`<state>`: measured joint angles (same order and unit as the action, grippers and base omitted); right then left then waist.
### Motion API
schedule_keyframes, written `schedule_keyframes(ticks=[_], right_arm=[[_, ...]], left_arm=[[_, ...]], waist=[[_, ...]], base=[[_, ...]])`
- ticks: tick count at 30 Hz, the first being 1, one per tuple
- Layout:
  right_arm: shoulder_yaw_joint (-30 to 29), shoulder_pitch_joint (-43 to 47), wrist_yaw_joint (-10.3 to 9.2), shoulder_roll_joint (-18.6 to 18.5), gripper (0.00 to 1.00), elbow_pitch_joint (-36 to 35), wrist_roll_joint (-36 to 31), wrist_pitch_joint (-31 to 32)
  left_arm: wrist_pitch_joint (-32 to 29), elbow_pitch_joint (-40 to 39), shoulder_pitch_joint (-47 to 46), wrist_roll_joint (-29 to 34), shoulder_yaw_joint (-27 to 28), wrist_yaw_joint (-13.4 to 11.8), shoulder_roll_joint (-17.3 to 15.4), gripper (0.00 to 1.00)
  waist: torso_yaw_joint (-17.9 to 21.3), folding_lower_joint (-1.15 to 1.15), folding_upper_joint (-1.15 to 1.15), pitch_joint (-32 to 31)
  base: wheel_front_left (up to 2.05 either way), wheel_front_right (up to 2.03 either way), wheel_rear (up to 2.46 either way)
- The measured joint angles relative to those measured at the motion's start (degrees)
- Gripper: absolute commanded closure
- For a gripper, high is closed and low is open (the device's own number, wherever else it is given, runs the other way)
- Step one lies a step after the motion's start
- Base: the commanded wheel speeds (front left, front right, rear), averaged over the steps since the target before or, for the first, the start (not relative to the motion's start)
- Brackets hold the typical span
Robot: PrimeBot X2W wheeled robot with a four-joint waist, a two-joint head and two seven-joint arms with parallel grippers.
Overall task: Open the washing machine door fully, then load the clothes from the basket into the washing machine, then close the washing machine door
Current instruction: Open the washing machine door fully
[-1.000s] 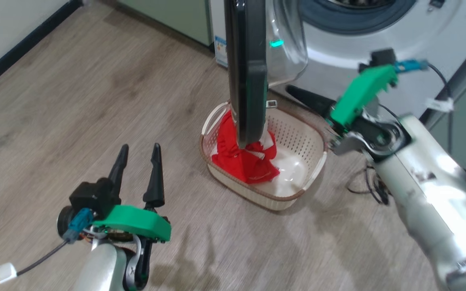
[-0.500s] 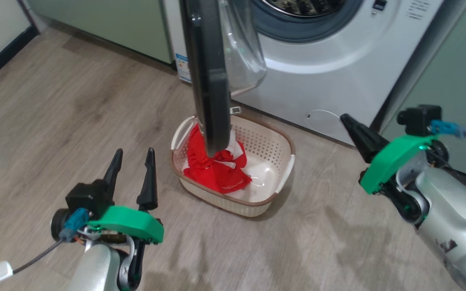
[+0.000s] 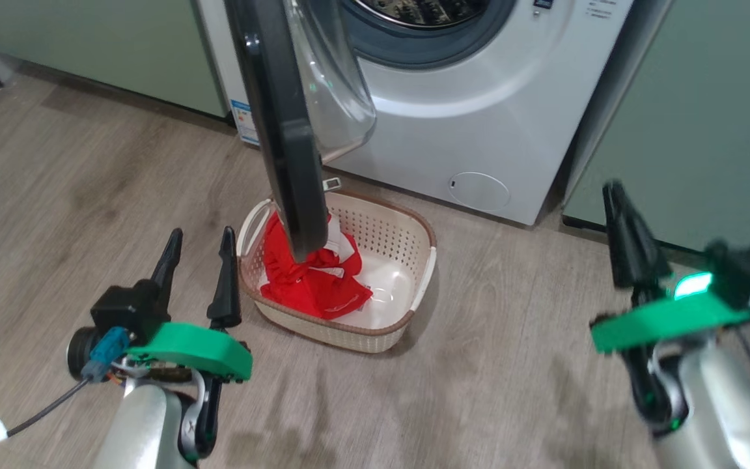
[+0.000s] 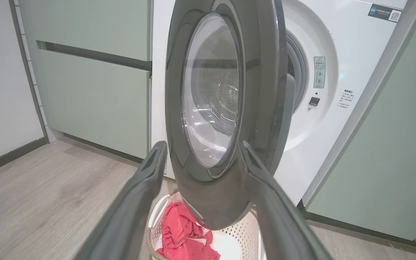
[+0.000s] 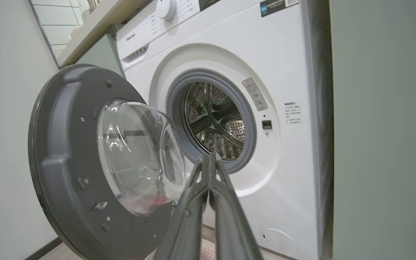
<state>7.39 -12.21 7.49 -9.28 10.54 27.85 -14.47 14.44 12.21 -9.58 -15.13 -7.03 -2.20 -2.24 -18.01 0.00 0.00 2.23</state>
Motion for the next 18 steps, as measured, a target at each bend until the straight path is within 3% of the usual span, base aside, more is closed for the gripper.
schedule_keyframes(ticks=[9,10,11,12,18], right_arm=[[-1.1,5.2,0.00,4.0,1.00,-2.1,-5.3,0.0],[-1.2,5.3,0.00,4.2,0.69,-2.1,-6.0,0.0],[-1.3,5.5,0.00,4.5,0.21,-2.1,-6.5,0.0],[-1.4,5.8,0.00,4.8,0.00,-1.9,-6.6,0.0],[-1.6,6.6,0.00,5.5,0.00,-1.1,-6.6,0.0]], left_arm=[[0.0,-0.2,0.6,0.6,0.8,0.1,0.0,0.00],[0.0,-0.2,0.8,0.6,0.9,0.1,0.0,0.00],[0.0,-0.2,1.0,0.6,1.0,0.1,0.0,0.00],[0.0,-0.2,1.4,0.6,1.0,0.1,0.0,0.00],[0.0,0.0,2.8,0.6,0.3,0.1,0.0,0.00]], waist=[[1.1,0.00,0.00,0.1],[1.1,0.00,0.00,0.1],[1.1,0.00,0.00,0.1],[1.1,0.00,0.00,0.1],[0.9,0.00,0.00,-0.1]], base=[[0.00,0.00,0.00],[0.00,0.00,0.00],[0.00,0.00,0.00],[0.00,0.00,0.00],[0.00,0.00,0.00]])
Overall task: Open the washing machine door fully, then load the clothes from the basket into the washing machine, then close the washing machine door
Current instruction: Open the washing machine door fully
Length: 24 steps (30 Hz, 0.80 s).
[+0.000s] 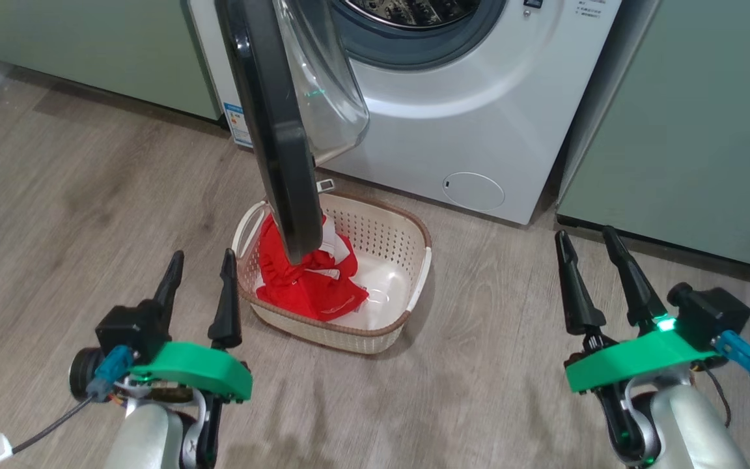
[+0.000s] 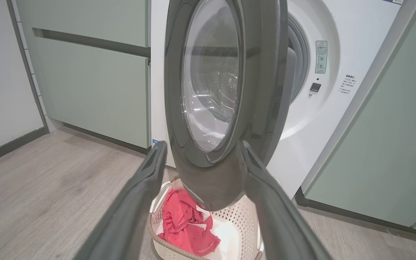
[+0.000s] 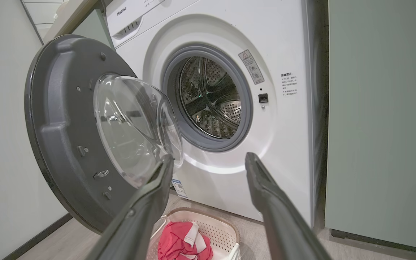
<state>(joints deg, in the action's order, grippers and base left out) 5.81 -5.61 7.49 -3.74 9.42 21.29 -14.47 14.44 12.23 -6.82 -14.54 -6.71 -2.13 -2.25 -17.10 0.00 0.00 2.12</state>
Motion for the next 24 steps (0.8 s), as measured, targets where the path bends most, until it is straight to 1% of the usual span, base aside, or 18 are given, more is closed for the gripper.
schedule_keyframes(ticks=[24], right_arm=[[-0.1,0.0,0.00,0.2,0.00,0.9,-0.5,0.0]], left_arm=[[0.0,0.7,0.0,0.5,-0.8,-0.1,0.0,0.00]], waist=[[-0.2,0.00,0.00,-0.3]], base=[[0.00,0.00,0.00]])
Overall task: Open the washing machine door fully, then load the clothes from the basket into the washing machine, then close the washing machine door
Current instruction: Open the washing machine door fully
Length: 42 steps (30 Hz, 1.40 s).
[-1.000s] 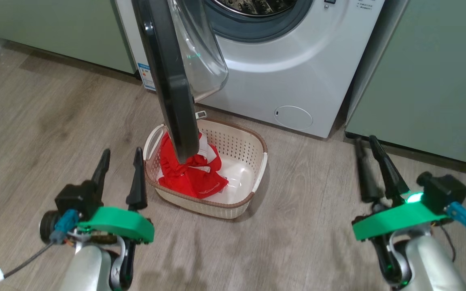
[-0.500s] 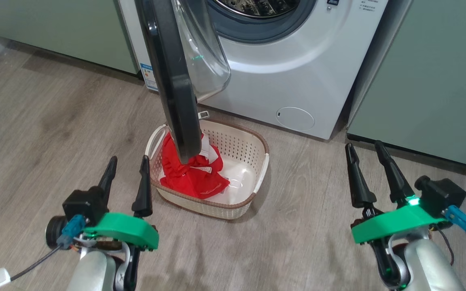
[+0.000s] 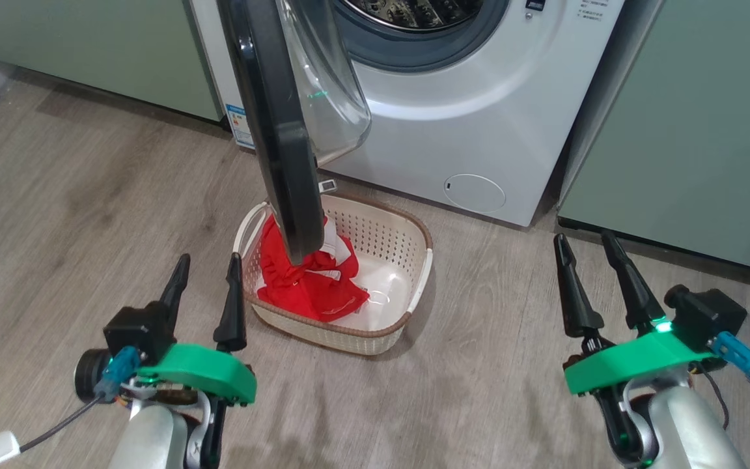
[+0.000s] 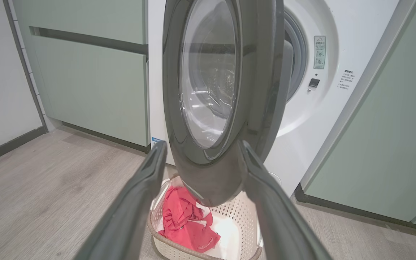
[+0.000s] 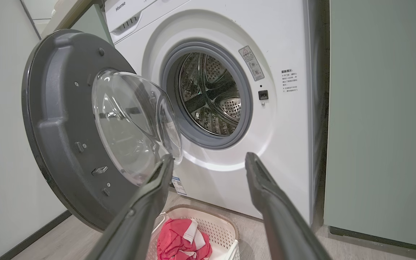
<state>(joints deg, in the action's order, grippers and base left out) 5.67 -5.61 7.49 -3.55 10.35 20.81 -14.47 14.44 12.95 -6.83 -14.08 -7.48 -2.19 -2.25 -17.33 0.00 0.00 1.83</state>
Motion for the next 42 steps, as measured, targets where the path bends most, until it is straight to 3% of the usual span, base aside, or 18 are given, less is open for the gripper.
schedule_keyframes(ticks=[12,13,14,15,25,31,36,42], right_arm=[[0.0,0.0,0.00,0.0,0.00,0.5,-0.6,0.0],[0.0,0.0,0.00,0.0,0.00,0.6,-0.6,0.0],[0.0,0.0,0.00,0.0,0.00,0.7,-0.6,0.0],[0.0,0.0,0.00,0.0,0.00,0.7,-0.6,0.0],[0.0,0.0,0.00,0.1,0.00,0.7,-1.1,0.0],[0.3,0.0,0.00,0.1,0.00,0.7,-1.1,0.0],[0.9,0.0,0.00,0.1,0.00,1.0,-1.2,0.0],[2.3,-0.7,0.00,0.1,0.00,1.3,-1.2,0.0]], left_arm=[[0.0,0.1,0.0,0.0,0.0,-0.5,0.0,0.00],[0.0,0.1,0.0,-0.1,0.1,-0.5,0.0,0.08],[0.0,0.1,0.0,-0.1,0.1,-0.5,0.0,0.64],[0.0,0.1,0.0,-0.1,0.1,-0.5,0.0,1.00],[0.0,-1.9,0.0,-0.6,0.6,-0.3,0.0,1.00],[0.0,-6.4,-0.7,-2.0,4.0,-0.5,0.0,1.00],[0.0,-10.9,-6.4,-5.2,7.6,-1.0,0.0,1.00],[0.3,-15.3,-14.3,-3.4,6.1,-1.0,0.1,1.00]], waist=[[0.1,0.00,0.00,-0.1],[0.1,0.00,0.00,-0.1],[0.1,0.00,0.00,-0.1],[0.1,0.00,0.00,-0.1],[0.2,0.00,0.00,-0.1],[0.7,0.00,0.00,-0.2],[1.3,0.00,0.00,-0.1],[3.2,0.00,0.00,0.4]], base=[[0.00,0.00,0.00],[0.00,0.00,0.00],[0.00,0.00,0.00],[0.00,0.00,0.00],[0.00,0.00,0.00],[0.00,0.00,0.00],[0.00,0.00,0.00],[0.00,0.00,0.00]])
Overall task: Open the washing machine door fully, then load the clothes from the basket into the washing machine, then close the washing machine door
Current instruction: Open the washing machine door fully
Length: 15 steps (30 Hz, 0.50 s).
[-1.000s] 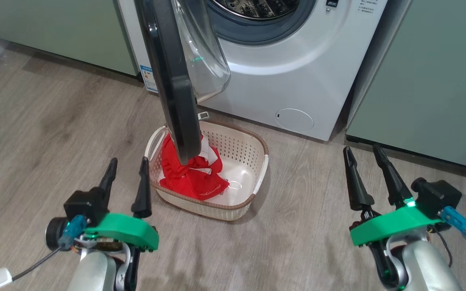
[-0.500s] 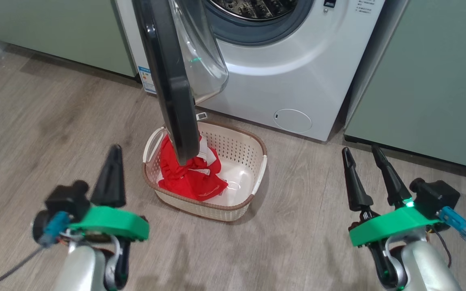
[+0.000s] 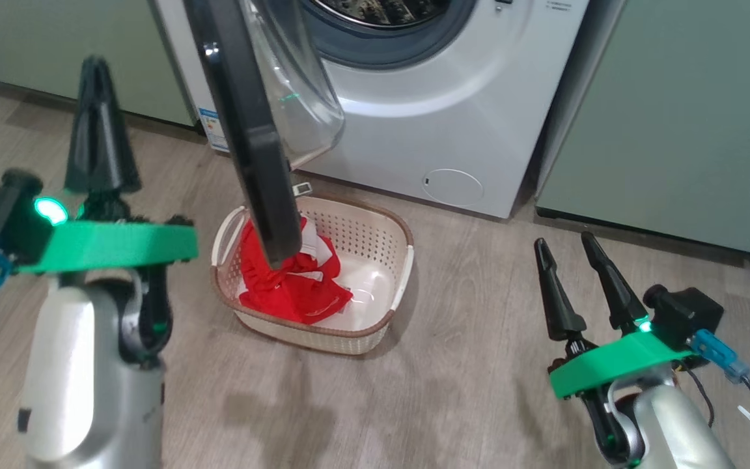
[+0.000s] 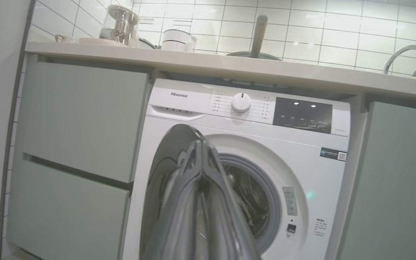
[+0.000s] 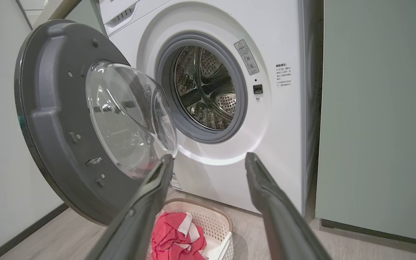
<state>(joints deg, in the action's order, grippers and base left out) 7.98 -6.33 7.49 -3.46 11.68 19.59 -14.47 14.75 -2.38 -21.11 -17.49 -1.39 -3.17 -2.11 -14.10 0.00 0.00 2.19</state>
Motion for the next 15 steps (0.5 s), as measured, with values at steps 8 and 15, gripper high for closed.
schedule_keyframes(ticks=[8,15], right_arm=[[0.5,-0.5,0.00,0.0,0.00,0.2,-0.5,0.0],[0.2,-2.4,0.00,0.0,0.00,0.1,-1.4,0.0]], left_arm=[[0.0,3.4,-3.3,-1.4,-7.9,0.0,0.1,1.00],[0.0,12.6,-3.1,-3.4,-13.2,1.0,0.1,1.00]], waist=[[3.3,0.00,0.00,1.3],[6.4,0.00,0.00,2.8]], base=[[0.00,0.00,0.00],[0.00,0.00,0.00]])
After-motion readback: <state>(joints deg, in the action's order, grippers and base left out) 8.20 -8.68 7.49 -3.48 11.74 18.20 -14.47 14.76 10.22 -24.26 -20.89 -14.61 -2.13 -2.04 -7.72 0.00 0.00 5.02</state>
